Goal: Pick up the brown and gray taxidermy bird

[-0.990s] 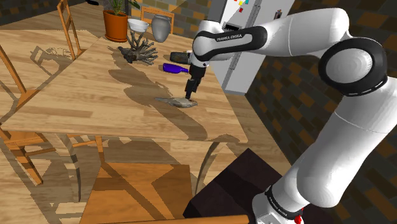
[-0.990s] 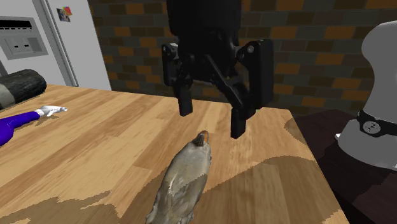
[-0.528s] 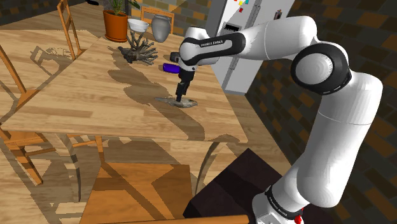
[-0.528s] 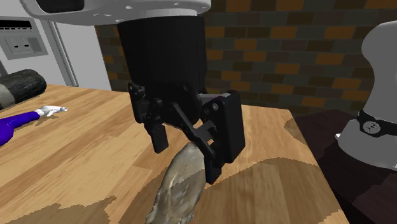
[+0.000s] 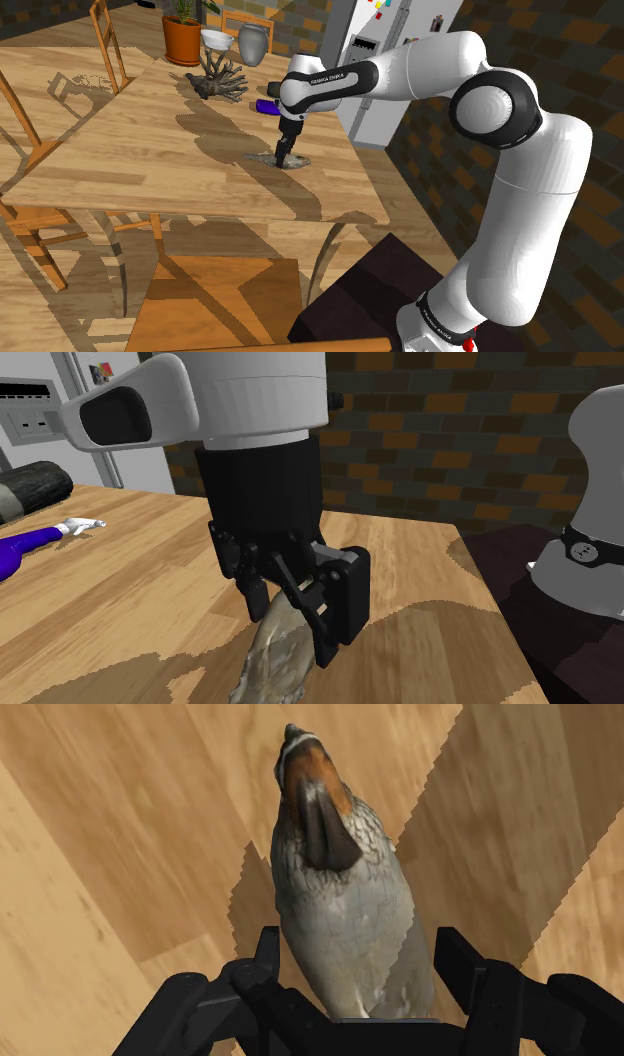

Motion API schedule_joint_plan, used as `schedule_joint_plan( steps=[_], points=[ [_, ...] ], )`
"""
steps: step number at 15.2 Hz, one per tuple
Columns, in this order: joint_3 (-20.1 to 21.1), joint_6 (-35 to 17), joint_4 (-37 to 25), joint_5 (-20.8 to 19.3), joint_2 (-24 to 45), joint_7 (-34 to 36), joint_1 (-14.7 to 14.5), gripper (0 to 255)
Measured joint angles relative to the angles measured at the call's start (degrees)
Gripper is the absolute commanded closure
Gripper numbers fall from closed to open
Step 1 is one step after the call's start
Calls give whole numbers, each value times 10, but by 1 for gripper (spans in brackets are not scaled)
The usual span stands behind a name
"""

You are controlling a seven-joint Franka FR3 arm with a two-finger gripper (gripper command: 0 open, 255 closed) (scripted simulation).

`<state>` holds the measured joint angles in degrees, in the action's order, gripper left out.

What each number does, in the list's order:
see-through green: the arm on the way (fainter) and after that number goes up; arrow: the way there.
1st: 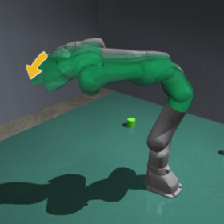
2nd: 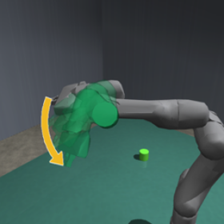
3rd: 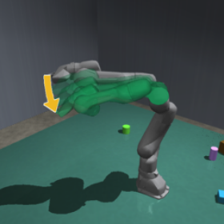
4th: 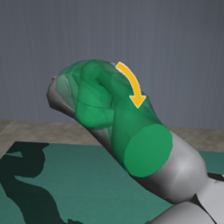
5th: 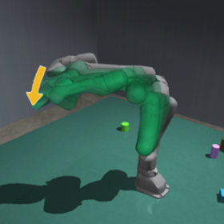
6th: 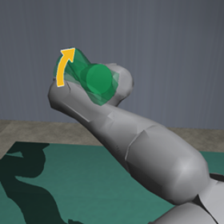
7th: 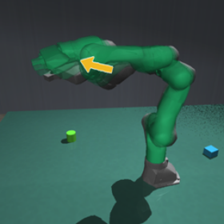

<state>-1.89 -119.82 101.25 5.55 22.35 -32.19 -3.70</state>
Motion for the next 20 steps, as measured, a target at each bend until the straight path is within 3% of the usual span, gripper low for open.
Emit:
schedule_joint_plan(
  steps=[9, 20],
  points=[
    [0, 2, 0, 0, -2, 0, 0, 255],
    [-1, 72, -41, -4, -31, 7, 0, 255]
  ],
)
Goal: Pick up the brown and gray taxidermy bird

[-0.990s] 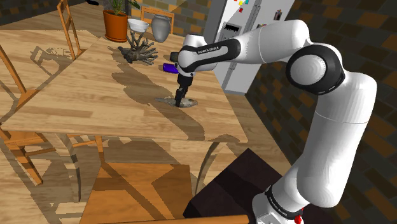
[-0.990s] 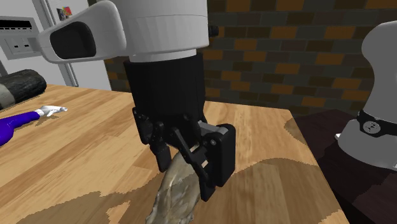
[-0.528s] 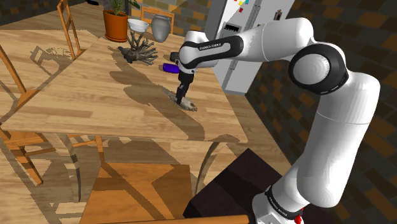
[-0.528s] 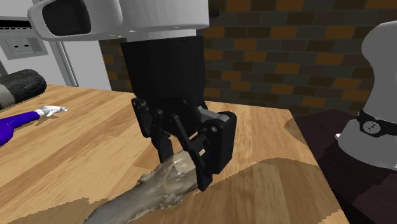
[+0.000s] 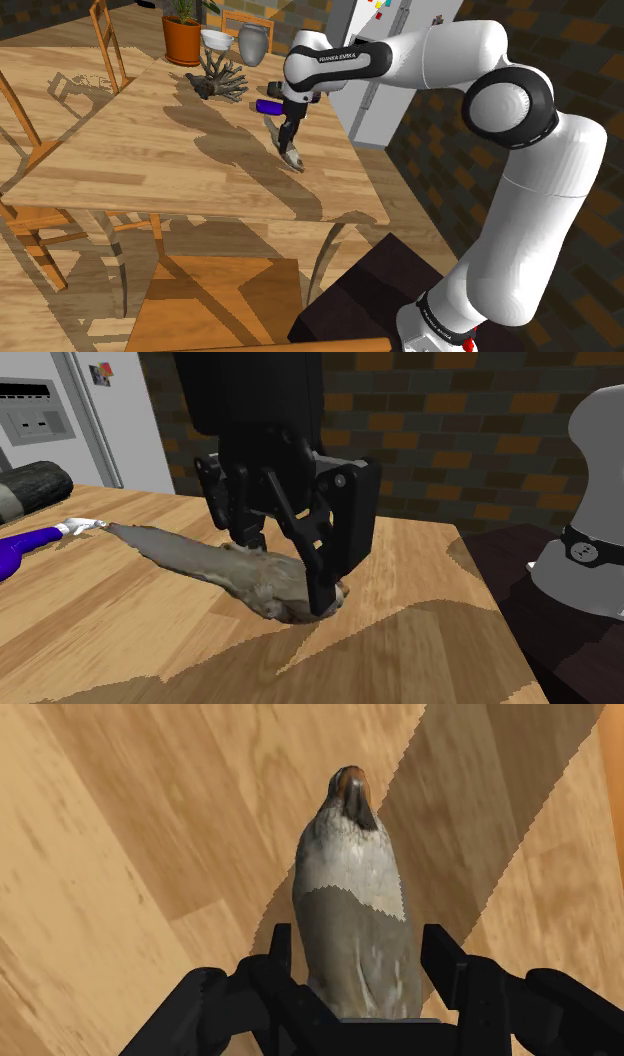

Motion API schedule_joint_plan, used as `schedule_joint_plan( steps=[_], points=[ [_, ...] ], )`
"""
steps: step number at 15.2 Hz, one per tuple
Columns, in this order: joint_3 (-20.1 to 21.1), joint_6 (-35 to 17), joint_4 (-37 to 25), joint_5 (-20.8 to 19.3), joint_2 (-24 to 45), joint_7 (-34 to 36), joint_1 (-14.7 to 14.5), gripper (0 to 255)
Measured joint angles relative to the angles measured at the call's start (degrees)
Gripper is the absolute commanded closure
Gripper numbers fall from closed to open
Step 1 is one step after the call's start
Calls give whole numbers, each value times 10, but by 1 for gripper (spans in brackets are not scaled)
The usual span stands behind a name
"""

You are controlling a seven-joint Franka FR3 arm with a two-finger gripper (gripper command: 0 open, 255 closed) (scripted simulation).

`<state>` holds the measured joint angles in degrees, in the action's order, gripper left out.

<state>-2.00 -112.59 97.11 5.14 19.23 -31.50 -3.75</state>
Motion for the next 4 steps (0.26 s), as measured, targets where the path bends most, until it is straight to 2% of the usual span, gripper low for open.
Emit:
schedule_joint_plan(
  steps=[4],
  points=[
    [0, 24, -13, -1, -10, 2, 0, 255]
  ],
)
